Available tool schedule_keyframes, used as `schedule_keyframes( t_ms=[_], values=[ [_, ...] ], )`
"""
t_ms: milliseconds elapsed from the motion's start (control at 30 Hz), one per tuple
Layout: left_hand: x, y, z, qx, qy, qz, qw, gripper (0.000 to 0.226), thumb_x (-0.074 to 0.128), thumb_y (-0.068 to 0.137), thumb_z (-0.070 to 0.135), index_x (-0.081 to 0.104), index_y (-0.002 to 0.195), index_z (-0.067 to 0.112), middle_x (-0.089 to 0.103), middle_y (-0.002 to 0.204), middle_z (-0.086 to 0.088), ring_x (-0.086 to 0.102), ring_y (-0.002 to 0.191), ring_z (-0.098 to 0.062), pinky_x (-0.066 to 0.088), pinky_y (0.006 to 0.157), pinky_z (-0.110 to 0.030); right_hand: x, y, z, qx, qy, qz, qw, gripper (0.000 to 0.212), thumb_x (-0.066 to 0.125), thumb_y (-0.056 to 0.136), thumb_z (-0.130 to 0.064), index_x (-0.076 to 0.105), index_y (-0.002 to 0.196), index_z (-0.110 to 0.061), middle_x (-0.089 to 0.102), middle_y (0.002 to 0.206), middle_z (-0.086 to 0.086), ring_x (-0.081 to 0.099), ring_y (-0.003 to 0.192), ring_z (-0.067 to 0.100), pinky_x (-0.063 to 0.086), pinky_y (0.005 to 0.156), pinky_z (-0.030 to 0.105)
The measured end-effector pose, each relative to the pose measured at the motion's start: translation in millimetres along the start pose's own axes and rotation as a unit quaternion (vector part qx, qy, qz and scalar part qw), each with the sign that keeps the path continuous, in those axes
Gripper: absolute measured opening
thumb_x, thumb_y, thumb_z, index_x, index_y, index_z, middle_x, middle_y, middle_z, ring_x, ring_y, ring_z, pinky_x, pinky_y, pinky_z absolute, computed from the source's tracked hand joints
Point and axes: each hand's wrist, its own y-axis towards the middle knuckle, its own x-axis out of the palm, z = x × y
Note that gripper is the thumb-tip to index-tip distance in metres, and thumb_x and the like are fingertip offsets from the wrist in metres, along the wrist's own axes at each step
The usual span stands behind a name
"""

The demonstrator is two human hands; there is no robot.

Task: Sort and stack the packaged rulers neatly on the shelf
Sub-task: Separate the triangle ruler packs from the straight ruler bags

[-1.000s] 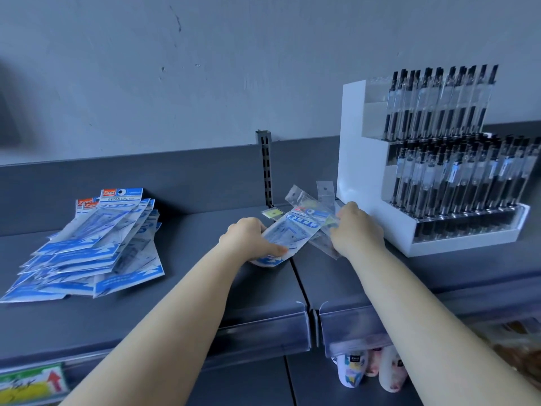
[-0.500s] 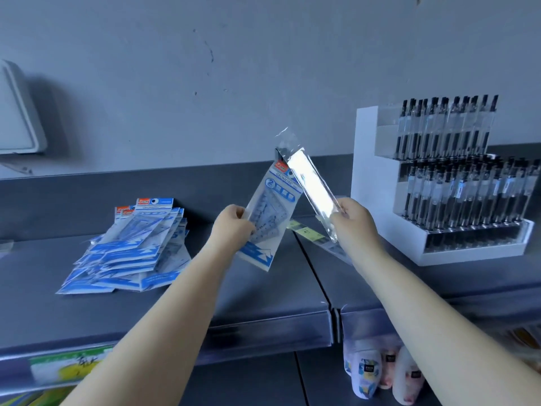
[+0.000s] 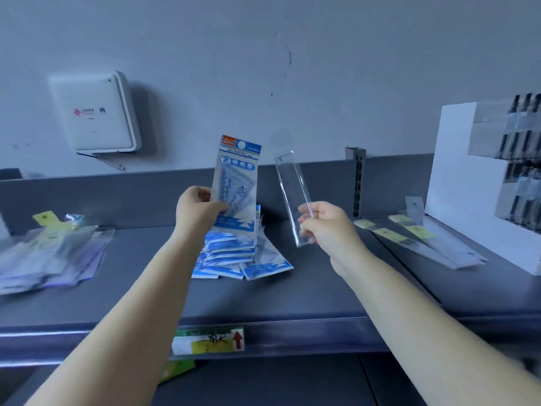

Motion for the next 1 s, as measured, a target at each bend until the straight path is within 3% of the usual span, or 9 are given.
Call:
schedule_keyframes(
  t_ms=[100,200,333,467,600,733,867,933,1000],
  values=[
    [-7,10,-19,0.008,0.171,-0.002,0.985,0.019,0.065,0.075,0.005,0.05,0.08,0.015,0.055,0.073,0.001,0.054,0.067,-0.02,0.045,0.064,-0.029,22,2,-7,-0.003,0.005,0.002,1.0,0.027,0.048,0.083,0.003,0.061,0.099,-0.014,0.058,0.077,-0.003,0.055,0.065,0.01,0.041,0.062,0.019],
    [-12,14,-37,-0.015,0.313,-0.072,0.947,0.023,0.067,0.078,0.03,0.046,0.08,0.02,0.057,0.091,-0.002,0.058,0.086,-0.025,0.043,0.079,-0.031,41,4,-12,-0.003,0.006,0.002,1.0,0.028,0.048,0.082,0.006,0.061,0.101,-0.011,0.057,0.078,-0.003,0.055,0.061,0.008,0.042,0.054,0.014],
    [-21,24,-41,0.034,0.328,-0.077,0.941,0.038,0.058,0.084,0.044,0.055,0.113,0.019,0.058,0.118,-0.001,0.054,0.11,-0.025,0.041,0.094,-0.036,65,3,-20,-0.005,0.014,-0.008,1.0,0.028,0.051,0.082,0.009,0.06,0.1,-0.01,0.058,0.076,-0.002,0.057,0.063,0.01,0.042,0.05,0.012],
    [-62,34,-45,0.11,0.328,-0.032,0.938,0.027,0.056,0.087,0.033,0.056,0.111,0.021,0.058,0.116,0.003,0.053,0.11,-0.021,0.036,0.091,-0.034,96,3,-25,-0.006,0.011,-0.027,1.0,0.024,0.055,0.082,0.008,0.06,0.091,-0.014,0.059,0.077,-0.001,0.058,0.065,0.013,0.043,0.058,0.02],
    [-140,44,-60,0.157,0.382,0.01,0.911,0.025,0.057,0.087,0.029,0.056,0.11,0.018,0.058,0.11,0.002,0.054,0.106,-0.023,0.038,0.087,-0.033,158,2,-33,0.017,-0.008,-0.088,0.996,0.025,0.059,0.081,0.009,0.057,0.1,-0.008,0.058,0.08,0.002,0.057,0.067,0.013,0.047,0.055,0.018],
    [-220,48,-80,0.152,0.427,0.049,0.89,0.021,0.055,0.088,0.024,0.059,0.108,0.019,0.064,0.103,0.002,0.058,0.097,-0.025,0.04,0.081,-0.032,232,0,-38,0.06,-0.024,-0.161,0.985,0.026,0.059,0.081,0.01,0.055,0.101,-0.005,0.059,0.084,0.01,0.057,0.059,0.014,0.049,0.054,0.02],
    [-281,48,-91,0.128,0.481,0.055,0.866,0.023,0.053,0.089,0.028,0.059,0.11,0.021,0.064,0.106,0.002,0.058,0.099,-0.024,0.04,0.085,-0.032,299,-9,-48,0.074,0.017,-0.213,0.974,0.031,0.059,0.082,0.011,0.054,0.113,0.005,0.057,0.077,0.012,0.056,0.058,0.015,0.05,0.052,0.018],
    [-303,49,-95,0.121,0.497,0.058,0.857,0.023,0.052,0.089,0.028,0.059,0.111,0.023,0.063,0.108,0.003,0.059,0.1,-0.023,0.039,0.085,-0.031,326,-11,-57,0.052,0.046,-0.21,0.975,0.039,0.06,0.083,0.01,0.05,0.121,0.013,0.06,0.078,0.012,0.058,0.062,0.015,0.054,0.059,0.019],
    [-319,51,-100,0.111,0.512,0.053,0.85,0.026,0.052,0.089,0.028,0.058,0.114,0.023,0.063,0.112,0.002,0.059,0.103,-0.022,0.039,0.086,-0.031,345,-10,-66,0.055,0.052,-0.205,0.976,0.044,0.063,0.084,0.005,0.046,0.122,0.018,0.064,0.093,0.02,0.062,0.072,0.019,0.057,0.077,0.031]
  ],
)
